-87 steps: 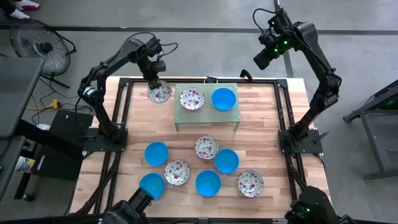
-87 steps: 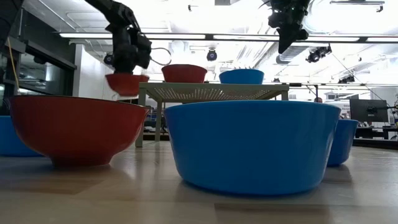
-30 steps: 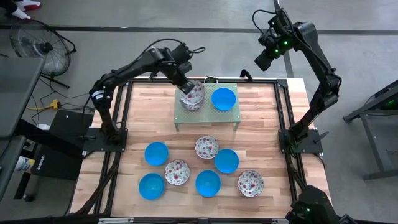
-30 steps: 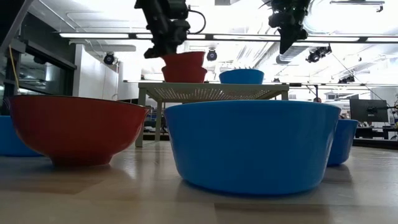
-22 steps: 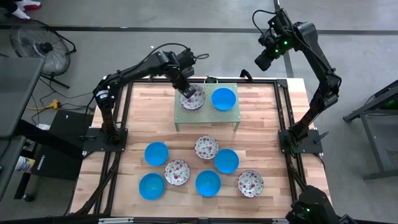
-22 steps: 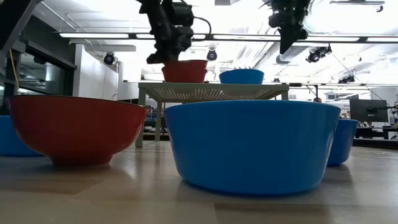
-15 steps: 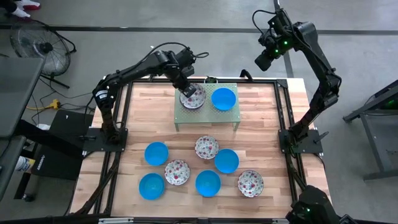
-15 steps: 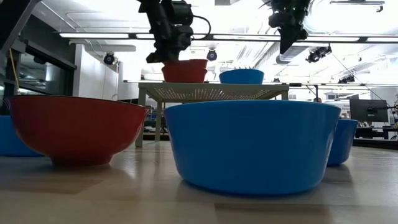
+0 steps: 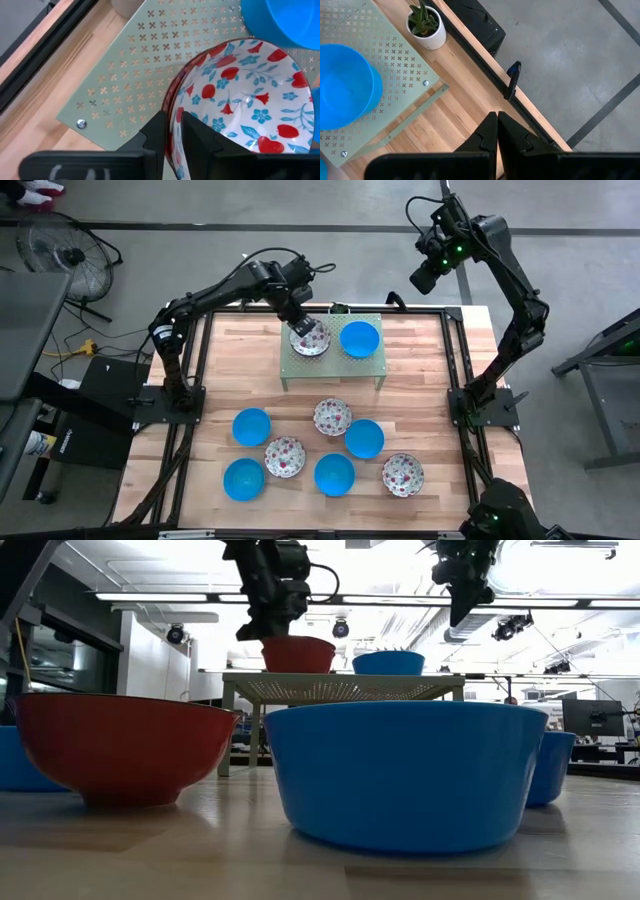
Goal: Pick & Place Mini bowls
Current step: Stack the patterned red bowl on the patterned red bowl on the shelf
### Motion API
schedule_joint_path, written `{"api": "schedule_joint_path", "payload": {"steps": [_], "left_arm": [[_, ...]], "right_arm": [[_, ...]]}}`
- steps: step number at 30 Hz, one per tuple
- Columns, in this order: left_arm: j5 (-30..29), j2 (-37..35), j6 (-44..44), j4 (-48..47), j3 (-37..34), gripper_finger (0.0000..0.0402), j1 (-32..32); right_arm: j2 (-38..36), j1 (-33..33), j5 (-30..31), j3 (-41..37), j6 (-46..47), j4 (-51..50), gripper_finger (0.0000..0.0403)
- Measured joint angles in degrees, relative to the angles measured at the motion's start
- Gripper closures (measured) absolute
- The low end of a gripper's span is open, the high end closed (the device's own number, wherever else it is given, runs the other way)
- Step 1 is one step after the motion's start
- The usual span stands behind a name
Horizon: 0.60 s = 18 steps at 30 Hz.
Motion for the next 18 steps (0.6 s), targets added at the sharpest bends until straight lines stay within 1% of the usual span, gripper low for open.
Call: {"api": "schedule_joint_path", "payload": {"steps": [3,8,12,18], "left_arm": [[-0.56,0.00,1.48,-0.34,0.55,0.0345,0.45],[-0.33,-0.04,4.99,-1.51,4.49,0.0344,2.07],[-2.27,-0.09,9.11,-2.96,7.47,0.0344,2.75],[-5.00,-0.09,17.36,-11.59,11.39,0.0344,3.05]], "right_arm": [[0.00,0.00,0.00,0.00,0.00,0.00,0.0402],[0.00,0.00,-0.09,0.00,0.00,-0.15,0.0402],[0.00,0.00,-0.32,0.00,0.00,-0.48,0.0402],[0.00,0.00,-0.55,0.00,0.90,-0.50,0.0402]]}}
